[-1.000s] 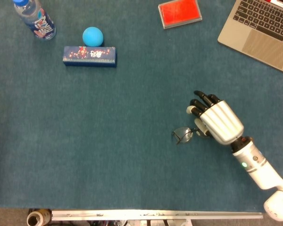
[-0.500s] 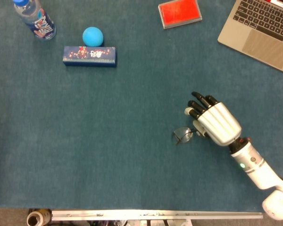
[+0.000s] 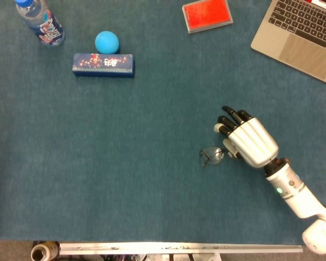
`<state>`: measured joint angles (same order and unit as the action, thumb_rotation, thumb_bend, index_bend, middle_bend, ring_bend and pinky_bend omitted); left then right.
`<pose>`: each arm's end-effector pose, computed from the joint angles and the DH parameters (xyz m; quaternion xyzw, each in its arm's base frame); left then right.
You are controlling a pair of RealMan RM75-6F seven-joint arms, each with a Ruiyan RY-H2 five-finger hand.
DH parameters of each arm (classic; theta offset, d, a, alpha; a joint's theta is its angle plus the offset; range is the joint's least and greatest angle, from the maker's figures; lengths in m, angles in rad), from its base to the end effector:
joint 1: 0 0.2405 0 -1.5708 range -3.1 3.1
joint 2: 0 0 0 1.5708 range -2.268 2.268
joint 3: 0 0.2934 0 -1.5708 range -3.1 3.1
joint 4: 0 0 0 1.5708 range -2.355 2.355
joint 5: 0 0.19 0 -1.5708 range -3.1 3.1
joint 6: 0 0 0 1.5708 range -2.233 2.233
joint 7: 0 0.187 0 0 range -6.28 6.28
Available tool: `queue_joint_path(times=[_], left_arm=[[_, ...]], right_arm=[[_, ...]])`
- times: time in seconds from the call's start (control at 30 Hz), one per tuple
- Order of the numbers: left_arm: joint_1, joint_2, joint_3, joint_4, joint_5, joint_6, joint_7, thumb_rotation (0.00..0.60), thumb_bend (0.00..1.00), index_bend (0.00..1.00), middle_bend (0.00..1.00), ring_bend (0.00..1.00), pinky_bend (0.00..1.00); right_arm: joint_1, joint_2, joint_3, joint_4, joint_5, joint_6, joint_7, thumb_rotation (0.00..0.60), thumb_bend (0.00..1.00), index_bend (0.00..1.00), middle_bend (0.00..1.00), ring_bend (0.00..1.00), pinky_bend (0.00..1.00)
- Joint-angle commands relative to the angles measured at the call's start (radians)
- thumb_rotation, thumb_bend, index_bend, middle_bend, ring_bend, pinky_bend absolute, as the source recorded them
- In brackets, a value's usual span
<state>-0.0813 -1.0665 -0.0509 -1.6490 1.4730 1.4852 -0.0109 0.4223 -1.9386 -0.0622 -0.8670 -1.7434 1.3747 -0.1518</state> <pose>-0.3368 0.2238 0.2107 -0.5855 -0.3923 -0.3841 0.5965 -0.2181 -0.2826 -0.0993 0.7755 -0.2147 0.4318 0.4075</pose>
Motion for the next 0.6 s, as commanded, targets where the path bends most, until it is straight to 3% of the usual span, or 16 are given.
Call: queue_joint_path(times=[0.03,0.6], left_arm=[[0.000,0.000,-0.001,-0.001,-0.002,0.000,0.003,0.600,0.00,0.64,0.50,0.35,0.55],[-0.002,0.001,0.000,-0.001,-0.006,-0.007,0.010,0.600,0.00,0.64,0.50,0.35,0.55]], right_arm=[[-0.001,0.003,0.000,-0.006,0.005,-0.005,-0.005,0.600,0.32,0.43,0.39,0.19,0.39],[-0.001,0.016,0.006,-0.034,0.030,-0.040,-0.026,0.600,0.32,0.43,0.39,0.19,0.39]])
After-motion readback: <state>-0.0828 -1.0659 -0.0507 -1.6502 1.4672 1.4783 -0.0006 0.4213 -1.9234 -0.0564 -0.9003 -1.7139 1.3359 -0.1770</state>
